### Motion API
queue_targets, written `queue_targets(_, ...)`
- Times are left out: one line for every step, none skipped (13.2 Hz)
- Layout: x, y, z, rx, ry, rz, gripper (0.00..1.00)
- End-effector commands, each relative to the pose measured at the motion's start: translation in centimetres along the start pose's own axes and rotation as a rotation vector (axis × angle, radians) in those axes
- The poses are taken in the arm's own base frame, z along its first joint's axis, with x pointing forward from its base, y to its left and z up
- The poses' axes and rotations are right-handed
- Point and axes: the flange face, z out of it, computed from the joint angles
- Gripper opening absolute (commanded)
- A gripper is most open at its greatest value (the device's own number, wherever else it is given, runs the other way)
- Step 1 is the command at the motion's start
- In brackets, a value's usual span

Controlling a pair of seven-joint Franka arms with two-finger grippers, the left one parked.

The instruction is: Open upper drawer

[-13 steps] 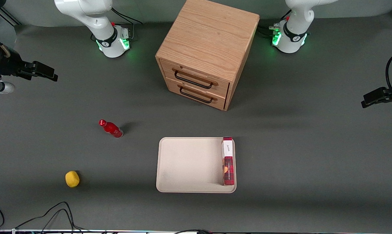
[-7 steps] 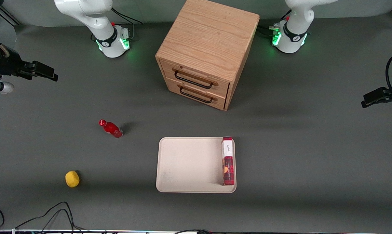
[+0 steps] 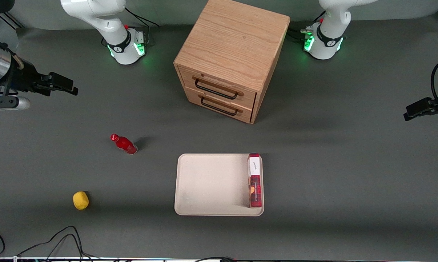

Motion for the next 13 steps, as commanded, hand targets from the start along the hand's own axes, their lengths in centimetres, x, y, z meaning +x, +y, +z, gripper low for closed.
queue_targets(1.2,-2.8,0.1,0.022,0.021,-0.037,1.00)
queue_targets(1.2,-4.3,0.1,0.025,0.047,-0.064,1.00)
queue_targets(1.1,-5.3,0.1,0.027,0.061,-0.088,1.00)
queue_targets(1.1,-6.3,0.1,0.029,0.074,-0.117,1.00)
queue_targets(1.2,-7.1,0.2,0.031,0.093,-0.134,1.00)
queue_targets(1.3,-8.0,0.5,0.034,0.101,-0.149,1.00)
queue_targets(1.8,-8.9,1.3,0.037,0.105,-0.165,1.00)
queue_targets(2.1,-9.9,1.9,0.037,0.110,-0.203,1.00)
queue_targets(2.6,-10.5,2.5,0.036,0.116,-0.273,1.00)
queue_targets(3.4,-11.0,3.5,0.038,0.115,-0.358,1.00)
queue_targets(3.6,-12.2,4.5,0.039,0.109,-0.405,1.00)
queue_targets(3.4,-14.3,5.4,0.042,0.108,-0.448,1.00)
queue_targets(3.2,-15.7,6.3,0.048,0.094,-0.476,1.00)
